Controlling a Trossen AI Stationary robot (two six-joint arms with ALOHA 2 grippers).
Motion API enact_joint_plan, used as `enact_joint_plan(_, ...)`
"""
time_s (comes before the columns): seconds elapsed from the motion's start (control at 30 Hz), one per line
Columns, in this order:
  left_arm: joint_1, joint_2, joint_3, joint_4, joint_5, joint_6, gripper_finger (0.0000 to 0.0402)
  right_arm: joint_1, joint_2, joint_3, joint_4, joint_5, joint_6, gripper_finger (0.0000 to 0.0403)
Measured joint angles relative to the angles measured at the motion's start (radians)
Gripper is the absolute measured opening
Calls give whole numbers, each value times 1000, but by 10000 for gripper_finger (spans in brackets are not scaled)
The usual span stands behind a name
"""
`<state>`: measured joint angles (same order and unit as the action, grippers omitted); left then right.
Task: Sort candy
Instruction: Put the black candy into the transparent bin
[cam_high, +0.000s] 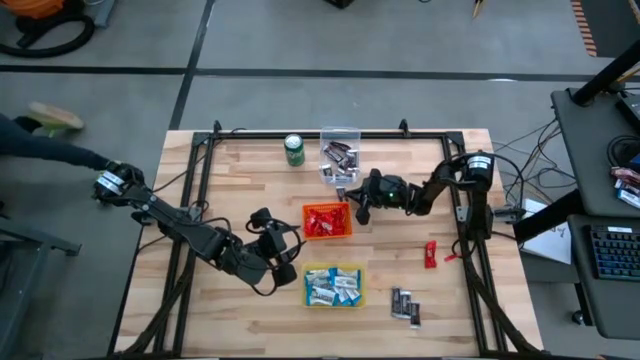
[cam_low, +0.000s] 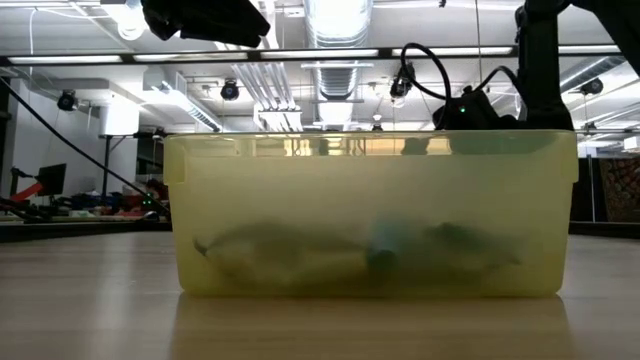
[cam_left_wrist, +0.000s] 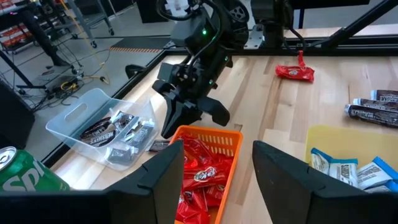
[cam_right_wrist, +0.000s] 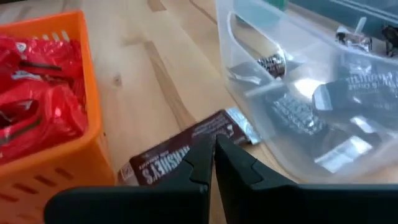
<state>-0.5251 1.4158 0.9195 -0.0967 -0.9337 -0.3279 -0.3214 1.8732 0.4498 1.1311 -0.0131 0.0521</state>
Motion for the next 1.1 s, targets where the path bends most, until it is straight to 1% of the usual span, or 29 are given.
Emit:
enact_joint_plan(0.17,0,0,0,0,0,0,174,0,0,16,-4,-14,6,9)
enact_joint_plan(0.37,0,0,0,0,0,0,174,0,1,34,-61,-14,7,9)
enact_joint_plan(0.77,0,0,0,0,0,0,174,0,-4,33,-117,-13,6,9)
enact_joint_plan(0.9,0,0,0,0,0,0,174,0,-45,29,-227,-10,-5,9)
enact_joint_plan(1.1,0,0,0,0,0,0,174,0,-208,29,-534,-13,-42,9)
